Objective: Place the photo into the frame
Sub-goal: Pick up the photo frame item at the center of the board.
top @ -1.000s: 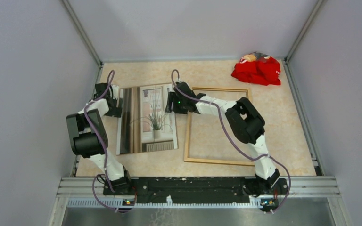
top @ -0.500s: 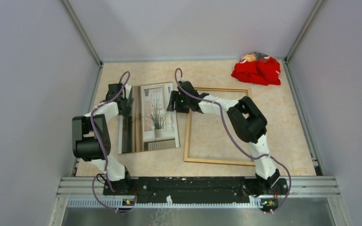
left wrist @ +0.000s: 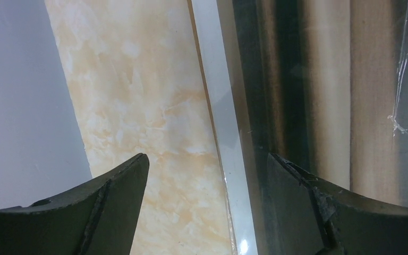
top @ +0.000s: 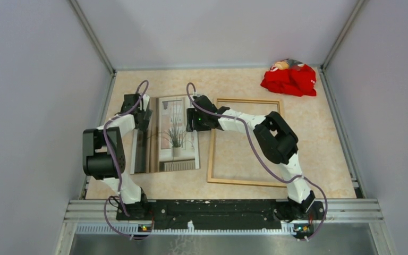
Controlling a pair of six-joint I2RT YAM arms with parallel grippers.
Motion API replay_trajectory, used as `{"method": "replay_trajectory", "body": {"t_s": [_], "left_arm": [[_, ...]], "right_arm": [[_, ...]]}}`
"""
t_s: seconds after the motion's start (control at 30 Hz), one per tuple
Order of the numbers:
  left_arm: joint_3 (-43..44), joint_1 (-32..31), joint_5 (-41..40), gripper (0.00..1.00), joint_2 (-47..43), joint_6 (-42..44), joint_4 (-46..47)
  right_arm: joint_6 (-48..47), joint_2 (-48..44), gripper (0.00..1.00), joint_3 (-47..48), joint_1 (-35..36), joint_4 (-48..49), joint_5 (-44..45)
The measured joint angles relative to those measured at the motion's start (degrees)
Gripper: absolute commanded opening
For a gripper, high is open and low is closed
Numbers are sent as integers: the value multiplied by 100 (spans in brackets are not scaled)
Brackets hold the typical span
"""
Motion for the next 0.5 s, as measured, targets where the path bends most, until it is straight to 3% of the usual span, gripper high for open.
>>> {"method": "replay_trajectory", "body": {"t_s": [0.5], "left_arm": [[109, 13, 214, 82, 136, 105, 70]], "right_arm": [[-455, -146, 60, -11, 61, 48, -111]]}}
